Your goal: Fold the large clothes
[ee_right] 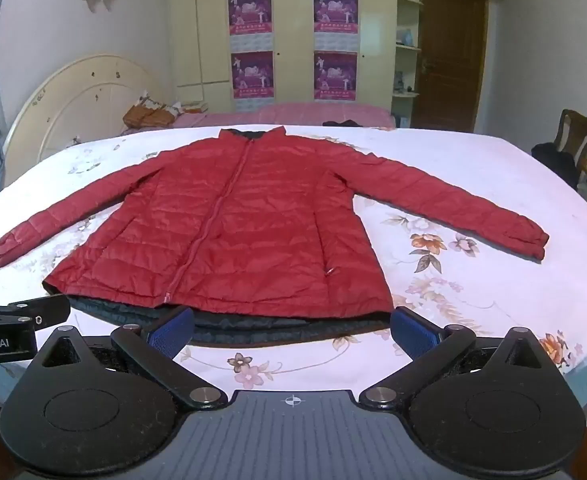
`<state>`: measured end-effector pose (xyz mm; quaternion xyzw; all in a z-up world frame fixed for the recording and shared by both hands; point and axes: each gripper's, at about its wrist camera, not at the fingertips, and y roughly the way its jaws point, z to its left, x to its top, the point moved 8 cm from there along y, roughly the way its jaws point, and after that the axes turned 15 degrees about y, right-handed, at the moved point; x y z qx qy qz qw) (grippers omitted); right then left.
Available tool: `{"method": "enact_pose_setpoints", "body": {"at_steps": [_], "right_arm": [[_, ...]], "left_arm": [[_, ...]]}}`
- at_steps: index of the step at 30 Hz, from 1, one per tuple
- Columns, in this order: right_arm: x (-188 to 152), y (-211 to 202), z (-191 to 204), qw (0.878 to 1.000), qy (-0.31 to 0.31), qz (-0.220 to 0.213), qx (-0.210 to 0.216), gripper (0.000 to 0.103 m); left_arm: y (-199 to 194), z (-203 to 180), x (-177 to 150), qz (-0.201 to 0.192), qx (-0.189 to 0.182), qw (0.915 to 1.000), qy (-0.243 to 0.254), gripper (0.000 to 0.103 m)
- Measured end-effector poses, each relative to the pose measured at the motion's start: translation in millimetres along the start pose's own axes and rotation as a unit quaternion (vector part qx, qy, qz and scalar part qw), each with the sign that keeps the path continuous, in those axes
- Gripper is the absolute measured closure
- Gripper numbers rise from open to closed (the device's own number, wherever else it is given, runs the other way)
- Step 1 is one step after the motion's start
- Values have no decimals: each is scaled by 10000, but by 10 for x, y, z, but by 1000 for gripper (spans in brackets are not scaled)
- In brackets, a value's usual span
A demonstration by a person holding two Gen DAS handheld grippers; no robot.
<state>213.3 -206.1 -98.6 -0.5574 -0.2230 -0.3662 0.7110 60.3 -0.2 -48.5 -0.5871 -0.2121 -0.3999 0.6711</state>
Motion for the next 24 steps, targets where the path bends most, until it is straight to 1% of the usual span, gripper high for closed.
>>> {"method": "enact_pose_setpoints", "body": {"at_steps": [11,13,24], "right_arm": [[33,-25,43,9999,-22,-84,61,0],[41,-31,70,9999,-37,-77,66,0],[109,27,41,9999,-32,-63,106,0]], "left_arm": [[-216,110,-158,27,-115,9999,-63,0],[21,79,-10,135,144,9998,-12,0],[1,86,34,124,217,9997,-51,0]]}}
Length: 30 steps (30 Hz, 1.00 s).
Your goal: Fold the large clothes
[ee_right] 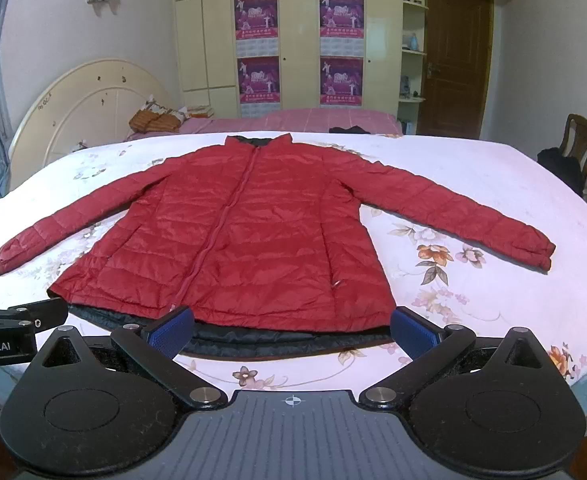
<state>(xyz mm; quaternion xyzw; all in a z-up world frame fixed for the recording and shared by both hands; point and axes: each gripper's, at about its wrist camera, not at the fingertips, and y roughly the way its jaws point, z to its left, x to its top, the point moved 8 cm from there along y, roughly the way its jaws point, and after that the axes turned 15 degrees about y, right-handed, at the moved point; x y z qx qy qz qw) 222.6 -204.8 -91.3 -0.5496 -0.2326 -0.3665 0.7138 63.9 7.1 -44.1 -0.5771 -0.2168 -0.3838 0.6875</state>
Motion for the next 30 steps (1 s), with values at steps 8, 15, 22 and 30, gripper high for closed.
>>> {"method": "enact_pose_setpoints", "body": {"at_steps": [8,15,22,30], "right_arm": [[17,1,-18,10000,7,0,-9,0],[37,11,-24,10000,12,-1,5,0],[32,-2,-21,10000,10,-6,-2,0],[39,-5,-22,10000,6,-12,-1,0]], "left_arm": [[1,-10,19,23,15,10000,-6,0],[-11,2,19,28,57,10000,-40,0],[-15,7,20,22,59,10000,-39,0],[-19,3,20,25,51,10000,-58,0]]}}
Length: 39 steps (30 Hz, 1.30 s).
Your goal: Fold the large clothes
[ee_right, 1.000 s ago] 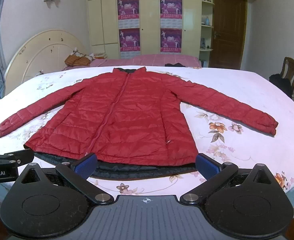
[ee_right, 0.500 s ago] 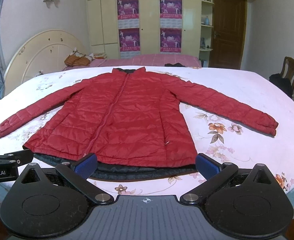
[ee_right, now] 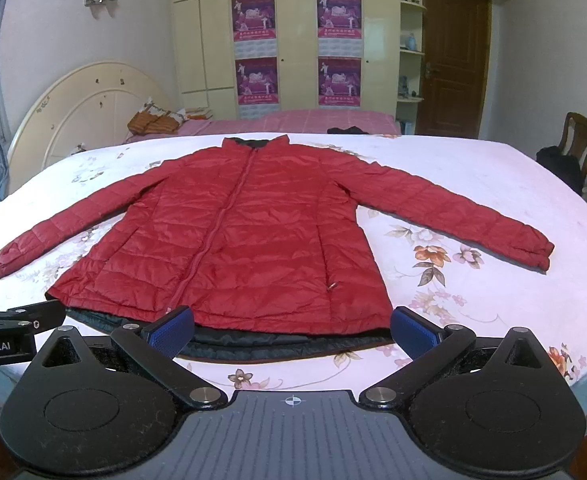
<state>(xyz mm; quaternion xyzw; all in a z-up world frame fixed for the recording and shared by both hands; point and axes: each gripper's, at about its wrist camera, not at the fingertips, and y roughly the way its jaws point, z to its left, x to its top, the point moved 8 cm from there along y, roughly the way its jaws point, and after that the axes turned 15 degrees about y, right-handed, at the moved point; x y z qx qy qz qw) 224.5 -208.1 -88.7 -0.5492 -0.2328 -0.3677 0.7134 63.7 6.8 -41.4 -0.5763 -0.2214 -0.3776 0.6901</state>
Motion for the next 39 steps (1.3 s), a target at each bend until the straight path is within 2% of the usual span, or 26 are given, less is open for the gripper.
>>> {"method": "enact_pose_setpoints", "body": {"at_steps": [39], "right_arm": [[23,-12,-46,10000,21,-6,4,0]], "left_arm": [[32,-54,-18,0,47,10000,-6,0]]}}
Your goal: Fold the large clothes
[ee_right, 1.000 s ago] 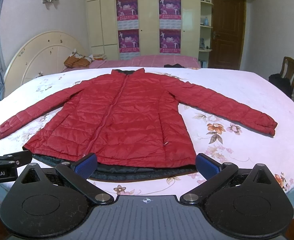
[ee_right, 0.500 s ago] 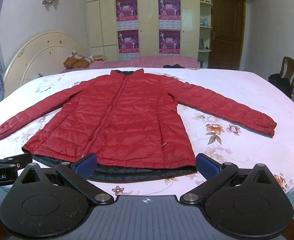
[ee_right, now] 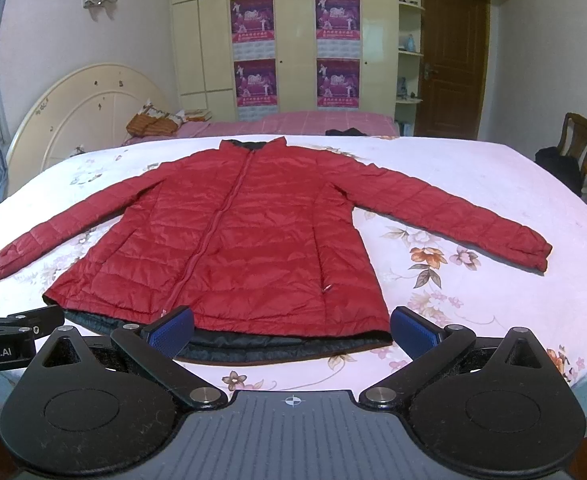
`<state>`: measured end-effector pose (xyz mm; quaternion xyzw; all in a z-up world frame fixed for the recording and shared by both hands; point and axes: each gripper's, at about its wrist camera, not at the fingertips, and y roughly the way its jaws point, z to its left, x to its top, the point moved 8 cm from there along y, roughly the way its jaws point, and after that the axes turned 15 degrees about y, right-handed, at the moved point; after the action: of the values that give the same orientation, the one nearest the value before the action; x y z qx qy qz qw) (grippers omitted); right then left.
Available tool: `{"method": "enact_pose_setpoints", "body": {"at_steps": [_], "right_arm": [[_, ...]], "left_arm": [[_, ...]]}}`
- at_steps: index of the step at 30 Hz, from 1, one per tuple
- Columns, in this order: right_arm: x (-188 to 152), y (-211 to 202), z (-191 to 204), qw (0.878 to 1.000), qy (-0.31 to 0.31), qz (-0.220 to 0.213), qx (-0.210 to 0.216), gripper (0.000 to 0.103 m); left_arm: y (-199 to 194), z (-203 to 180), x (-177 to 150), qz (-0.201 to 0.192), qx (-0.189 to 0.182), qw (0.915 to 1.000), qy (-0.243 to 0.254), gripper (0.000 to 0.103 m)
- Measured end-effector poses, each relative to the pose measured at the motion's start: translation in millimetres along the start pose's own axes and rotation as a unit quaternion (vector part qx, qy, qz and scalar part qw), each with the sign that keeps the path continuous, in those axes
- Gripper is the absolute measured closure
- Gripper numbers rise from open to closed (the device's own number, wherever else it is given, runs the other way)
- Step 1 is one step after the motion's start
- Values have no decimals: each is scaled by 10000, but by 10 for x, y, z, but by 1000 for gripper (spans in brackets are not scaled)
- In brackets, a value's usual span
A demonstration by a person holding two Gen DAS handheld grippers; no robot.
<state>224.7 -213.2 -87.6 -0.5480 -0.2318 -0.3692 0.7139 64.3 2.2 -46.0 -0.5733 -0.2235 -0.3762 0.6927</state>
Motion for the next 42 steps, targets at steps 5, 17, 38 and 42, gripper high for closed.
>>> {"method": "enact_pose_setpoints", "body": {"at_steps": [5,17,38,42], "right_arm": [[-3,6,-4,10000,-2,14,18,0],[226,200,-247,9992,358,-190,-56,0],[1107,998,-1287,9637,2113,-1248,-1053,1],[1159,1127,-1572,9553,2357,-1241,-1281,1]], "left_arm": [[15,-18,5,-13,-126,9999,-21,0],[265,64,304,-216,-518,9982,-232,0],[1512,327,1117,-579,-915,9941,-16,2],[1775,204,1241,-508,-1068,9930,-27,2]]}}
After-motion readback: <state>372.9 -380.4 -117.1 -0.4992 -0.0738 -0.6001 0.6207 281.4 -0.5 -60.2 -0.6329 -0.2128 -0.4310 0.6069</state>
